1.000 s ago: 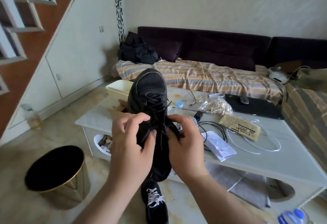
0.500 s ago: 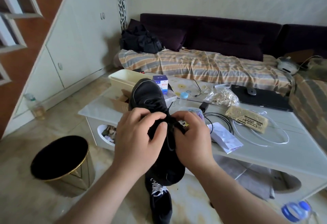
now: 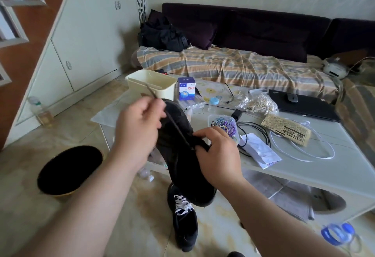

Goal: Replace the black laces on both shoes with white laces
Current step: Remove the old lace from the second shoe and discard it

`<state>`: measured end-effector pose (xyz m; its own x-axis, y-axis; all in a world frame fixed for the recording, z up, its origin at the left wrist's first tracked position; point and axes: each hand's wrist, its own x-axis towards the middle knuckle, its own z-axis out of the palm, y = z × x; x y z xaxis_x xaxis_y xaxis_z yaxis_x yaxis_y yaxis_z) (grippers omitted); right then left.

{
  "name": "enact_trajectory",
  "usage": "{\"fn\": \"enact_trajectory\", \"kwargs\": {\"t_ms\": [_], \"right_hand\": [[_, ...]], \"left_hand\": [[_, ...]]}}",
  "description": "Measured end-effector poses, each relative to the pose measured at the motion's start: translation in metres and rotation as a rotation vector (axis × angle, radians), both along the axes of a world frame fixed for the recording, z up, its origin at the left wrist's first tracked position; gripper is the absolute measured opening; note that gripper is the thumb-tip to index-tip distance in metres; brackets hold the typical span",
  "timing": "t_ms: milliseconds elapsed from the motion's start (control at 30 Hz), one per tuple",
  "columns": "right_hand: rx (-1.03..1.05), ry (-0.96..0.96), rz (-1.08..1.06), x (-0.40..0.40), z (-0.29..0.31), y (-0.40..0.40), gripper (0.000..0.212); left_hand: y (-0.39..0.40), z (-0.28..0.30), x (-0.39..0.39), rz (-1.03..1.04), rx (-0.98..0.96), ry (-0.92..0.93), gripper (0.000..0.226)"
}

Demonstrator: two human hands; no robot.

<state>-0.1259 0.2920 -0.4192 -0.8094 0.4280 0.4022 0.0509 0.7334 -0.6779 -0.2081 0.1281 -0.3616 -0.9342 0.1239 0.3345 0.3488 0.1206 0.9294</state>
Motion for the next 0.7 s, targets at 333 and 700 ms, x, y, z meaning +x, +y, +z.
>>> {"fn": "enact_trajectory", "kwargs": {"t_ms": [333,700], "right_hand": [[-0.331,-0.103,-0.048,-0.007,-0.004,0.004,0.016],[-0.348,-0.102,-0.059,-0.012,-0.01,0.004,0.013]], "left_hand": [[-0.008,-0.023,-0.006,-0.035,0.352,-0.355,0.038],[0.008,-0.036,0.015,-0.198,-0.235,-0.067,0.023]]}}
